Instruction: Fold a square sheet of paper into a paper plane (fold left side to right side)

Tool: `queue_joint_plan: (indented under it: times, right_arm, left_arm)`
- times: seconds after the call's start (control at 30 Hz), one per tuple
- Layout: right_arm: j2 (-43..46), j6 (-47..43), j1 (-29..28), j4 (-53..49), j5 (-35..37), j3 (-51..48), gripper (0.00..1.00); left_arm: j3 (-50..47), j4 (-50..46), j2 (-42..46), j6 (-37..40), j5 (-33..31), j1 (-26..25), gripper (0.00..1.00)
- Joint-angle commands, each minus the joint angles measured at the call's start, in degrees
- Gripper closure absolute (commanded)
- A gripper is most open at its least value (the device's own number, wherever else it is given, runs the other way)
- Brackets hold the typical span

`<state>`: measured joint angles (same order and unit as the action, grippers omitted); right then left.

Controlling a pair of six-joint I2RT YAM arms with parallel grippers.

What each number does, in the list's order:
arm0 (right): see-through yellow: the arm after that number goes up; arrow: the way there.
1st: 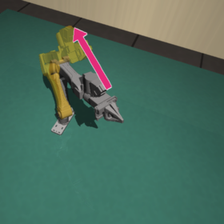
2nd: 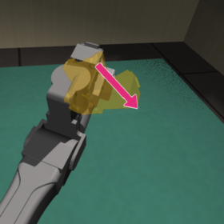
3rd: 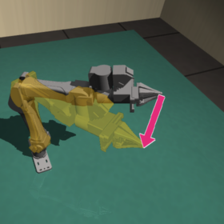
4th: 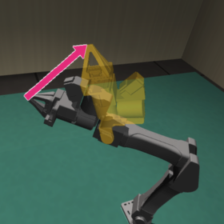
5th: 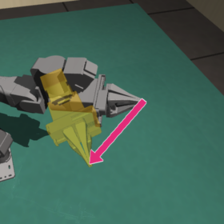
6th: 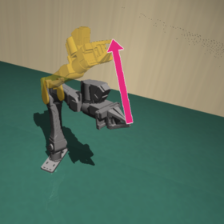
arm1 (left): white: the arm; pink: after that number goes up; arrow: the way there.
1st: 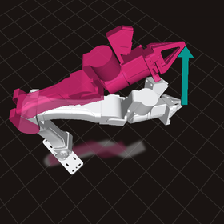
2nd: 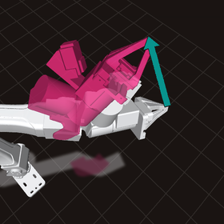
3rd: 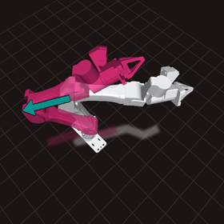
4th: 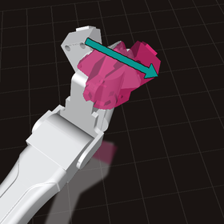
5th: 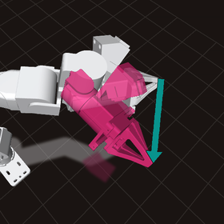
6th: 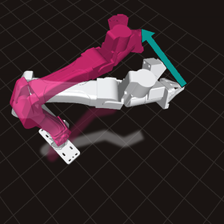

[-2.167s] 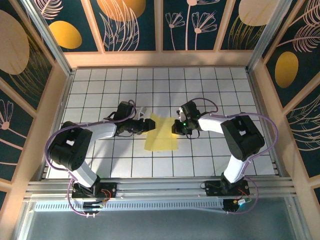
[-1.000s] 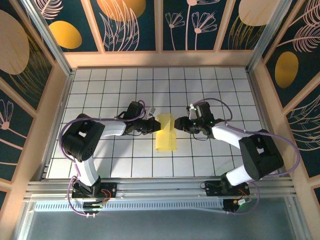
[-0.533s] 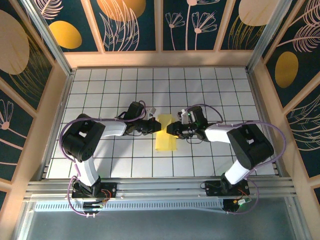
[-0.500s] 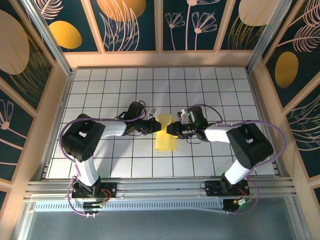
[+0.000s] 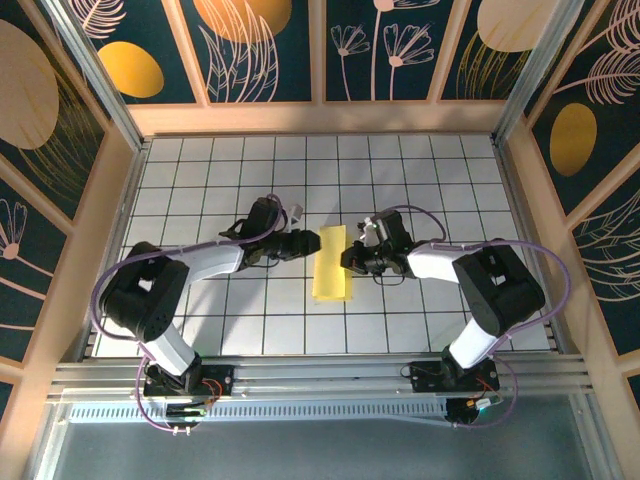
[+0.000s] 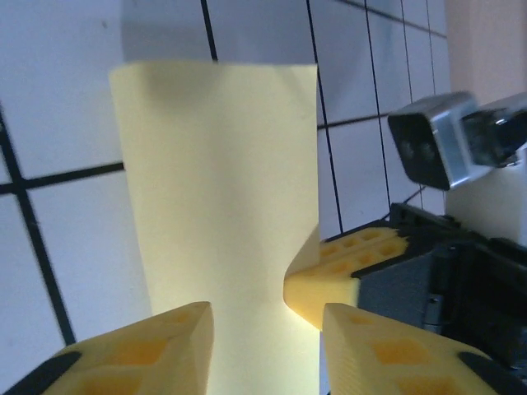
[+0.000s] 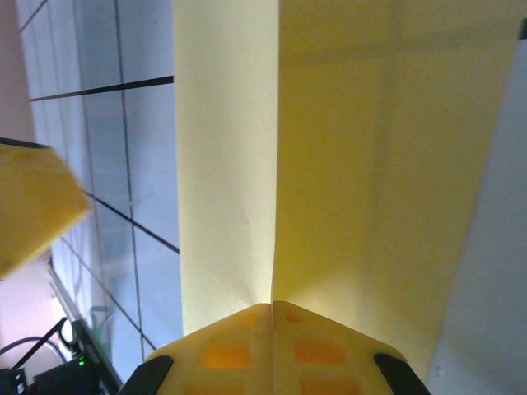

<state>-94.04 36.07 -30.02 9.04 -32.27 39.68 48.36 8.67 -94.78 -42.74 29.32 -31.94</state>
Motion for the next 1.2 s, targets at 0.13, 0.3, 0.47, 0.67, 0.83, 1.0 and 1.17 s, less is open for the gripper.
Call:
queue_joint_plan:
  times: [0.13,0.3,0.47,0.67,0.83,1.0,1.17]
  right_arm:
    - [-1.5,-2.3,-0.3,-4.6,3.5,1.6,1.0]
    - [-1.5,-2.5,-0.3,-5.0,3.7,1.8,1.0]
    - [-1.5,-2.7,-0.3,-5.1,3.6,2.0,1.0]
    - [-1.6,-2.9,-0.3,-5.5,3.9,2.1,1.0]
    - [-1.1,-3.0,-0.3,-5.8,4.1,2.1,0.94]
    - [0.4,-3.6,-0.2,-7.0,5.2,2.2,0.82]
    - [3.9,-5.7,1.1,-12.4,10.7,2.9,0.71]
  left_arm:
    - [0.5,-5.7,-1.6,1.5,-4.5,-1.0,0.51]
    - [2.8,-6.3,-6.0,1.9,-4.3,-2.3,0.48]
    - [4.3,-6.5,-8.9,2.2,-3.9,-3.5,0.47]
    - [4.8,-6.7,-11.0,2.3,-4.4,-4.4,0.48]
    - [5.5,-8.8,-12.6,2.7,-6.9,-5.0,0.54]
    - [6.6,-11.4,-14.3,3.4,-9.6,-6.3,0.57]
    - [7.1,-13.9,-15.6,3.3,-12.9,-7.1,0.59]
